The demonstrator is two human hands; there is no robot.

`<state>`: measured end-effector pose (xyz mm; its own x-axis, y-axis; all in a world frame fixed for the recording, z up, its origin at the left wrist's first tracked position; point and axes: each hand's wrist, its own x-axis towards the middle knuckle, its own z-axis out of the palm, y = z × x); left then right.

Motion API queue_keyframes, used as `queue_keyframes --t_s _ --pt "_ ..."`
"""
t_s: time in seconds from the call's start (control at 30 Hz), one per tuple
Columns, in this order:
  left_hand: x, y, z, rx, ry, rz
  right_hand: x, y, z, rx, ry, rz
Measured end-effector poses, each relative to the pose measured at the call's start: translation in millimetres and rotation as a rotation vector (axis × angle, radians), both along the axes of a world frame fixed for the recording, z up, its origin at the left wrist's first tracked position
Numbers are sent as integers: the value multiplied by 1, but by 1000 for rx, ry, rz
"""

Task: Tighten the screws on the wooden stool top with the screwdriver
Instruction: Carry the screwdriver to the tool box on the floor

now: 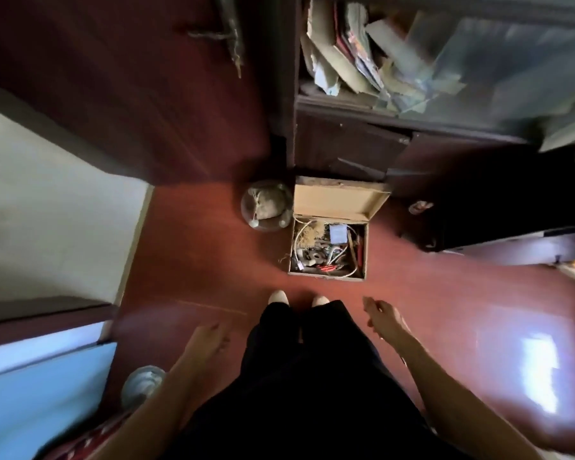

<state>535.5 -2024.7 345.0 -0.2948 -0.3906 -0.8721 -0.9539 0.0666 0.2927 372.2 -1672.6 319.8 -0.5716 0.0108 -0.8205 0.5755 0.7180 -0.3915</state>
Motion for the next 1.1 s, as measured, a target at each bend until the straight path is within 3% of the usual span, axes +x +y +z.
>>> queue_keyframes --t_s 0.17,0.47,0.63,0.9,1.1 --pt "-61 4 -14 64 83 -278 61 28 -19 49 9 -186" --pt "-88 37 -62 67 -1 -375 76 25 -52 -5 -55 -458" --pt "-81 42 -110 110 -50 -378 45 14 -96 -8 -8 -458" --pt "-103 24 -286 148 -41 -386 -36 -41 -266 -20 34 -428" --pt "-81 5 -454 202 -36 -367 -91 -86 -450 8 110 -200"
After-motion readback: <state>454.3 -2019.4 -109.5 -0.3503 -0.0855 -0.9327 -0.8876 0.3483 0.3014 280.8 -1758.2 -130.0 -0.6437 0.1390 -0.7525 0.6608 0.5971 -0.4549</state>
